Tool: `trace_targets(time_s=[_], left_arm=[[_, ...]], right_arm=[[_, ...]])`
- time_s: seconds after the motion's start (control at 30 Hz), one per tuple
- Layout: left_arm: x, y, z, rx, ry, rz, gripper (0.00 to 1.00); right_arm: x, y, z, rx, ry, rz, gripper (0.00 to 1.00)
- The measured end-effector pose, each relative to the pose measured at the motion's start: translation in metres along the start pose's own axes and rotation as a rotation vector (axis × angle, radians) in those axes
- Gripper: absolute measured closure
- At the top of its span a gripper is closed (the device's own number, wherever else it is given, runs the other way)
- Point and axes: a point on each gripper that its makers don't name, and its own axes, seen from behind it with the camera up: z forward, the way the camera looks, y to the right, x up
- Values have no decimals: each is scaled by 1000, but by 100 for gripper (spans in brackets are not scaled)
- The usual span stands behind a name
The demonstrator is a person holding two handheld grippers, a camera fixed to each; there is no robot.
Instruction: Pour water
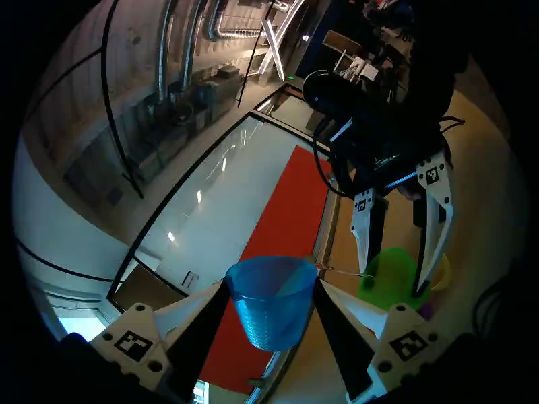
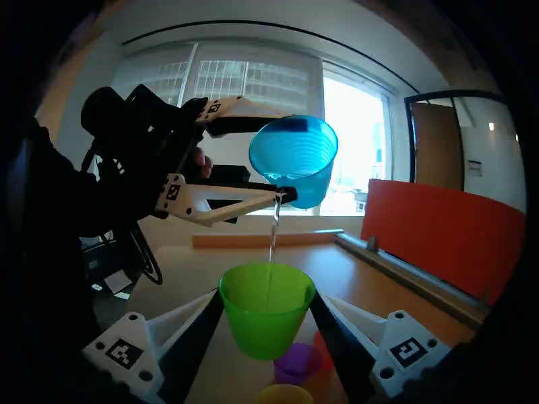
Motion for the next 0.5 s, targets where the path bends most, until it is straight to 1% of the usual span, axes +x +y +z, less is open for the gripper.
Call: trace_targets(time_s=[0.27, 0.5], left_arm=[[-1, 1, 1, -1, 2, 15, 14], [0, 1, 2, -2, 6, 18, 14]], right_arm=[[1, 0, -1, -1, 1, -2, 8], [1, 0, -2, -1, 2, -3, 8]])
